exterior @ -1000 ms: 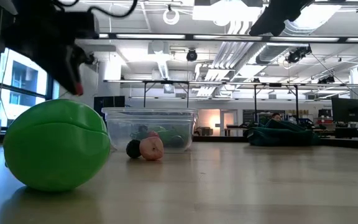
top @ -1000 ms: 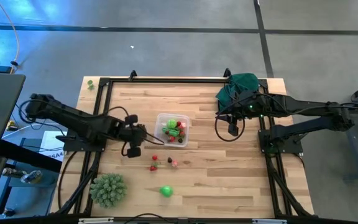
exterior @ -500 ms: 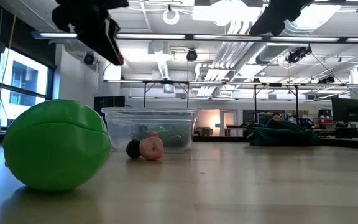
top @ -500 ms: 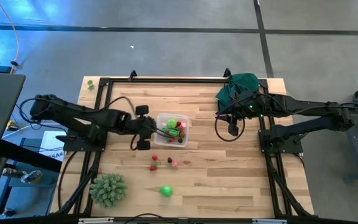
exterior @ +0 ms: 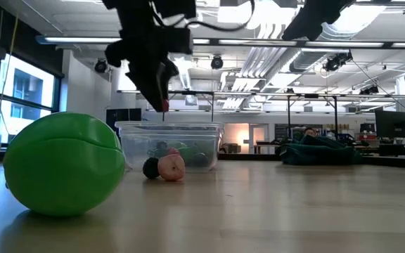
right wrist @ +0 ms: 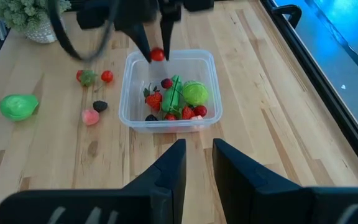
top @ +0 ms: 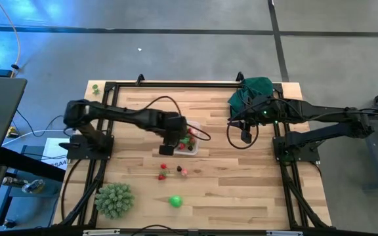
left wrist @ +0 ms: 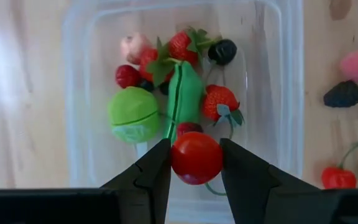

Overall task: Pick and placing Produce into tupperware
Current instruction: Put the red cherry into the transparent container

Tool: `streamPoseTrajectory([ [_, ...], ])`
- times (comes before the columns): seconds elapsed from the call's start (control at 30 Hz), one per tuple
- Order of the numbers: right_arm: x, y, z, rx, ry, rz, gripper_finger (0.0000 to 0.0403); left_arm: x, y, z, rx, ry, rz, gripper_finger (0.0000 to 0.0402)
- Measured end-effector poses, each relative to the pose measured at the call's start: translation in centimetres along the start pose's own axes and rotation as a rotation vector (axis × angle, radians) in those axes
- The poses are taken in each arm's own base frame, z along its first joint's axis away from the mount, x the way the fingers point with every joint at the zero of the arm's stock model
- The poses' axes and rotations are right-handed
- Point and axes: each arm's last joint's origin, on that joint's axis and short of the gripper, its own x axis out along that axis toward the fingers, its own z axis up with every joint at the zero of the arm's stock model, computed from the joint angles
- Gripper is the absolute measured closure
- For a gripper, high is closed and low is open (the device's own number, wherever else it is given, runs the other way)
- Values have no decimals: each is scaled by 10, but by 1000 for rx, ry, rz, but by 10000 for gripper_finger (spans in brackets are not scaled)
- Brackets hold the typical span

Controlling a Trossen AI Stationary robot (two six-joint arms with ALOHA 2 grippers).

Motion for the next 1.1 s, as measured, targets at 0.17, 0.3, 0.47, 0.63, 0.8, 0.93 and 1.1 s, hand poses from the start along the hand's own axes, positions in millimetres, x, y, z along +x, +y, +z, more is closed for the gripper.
streamPoseTrajectory([
  [0.17,0,0,0,0,0,0,334,21,3,5,14,45,-60,284],
  [0.3,0,0,0,0,0,0,334,35,0,4,23,92,-91,283],
  [0.47,0,0,0,0,0,0,334,44,-2,3,23,128,-127,283],
  [0.63,0,0,0,0,0,0,334,47,-3,2,25,135,-135,283],
  [0.8,0,0,0,0,0,0,334,50,-5,-2,16,142,-158,283],
  [0.93,0,0,0,0,0,0,334,55,-7,-5,10,142,-172,282],
  [1.1,0,0,0,0,0,0,334,55,-7,-6,6,140,-176,282],
])
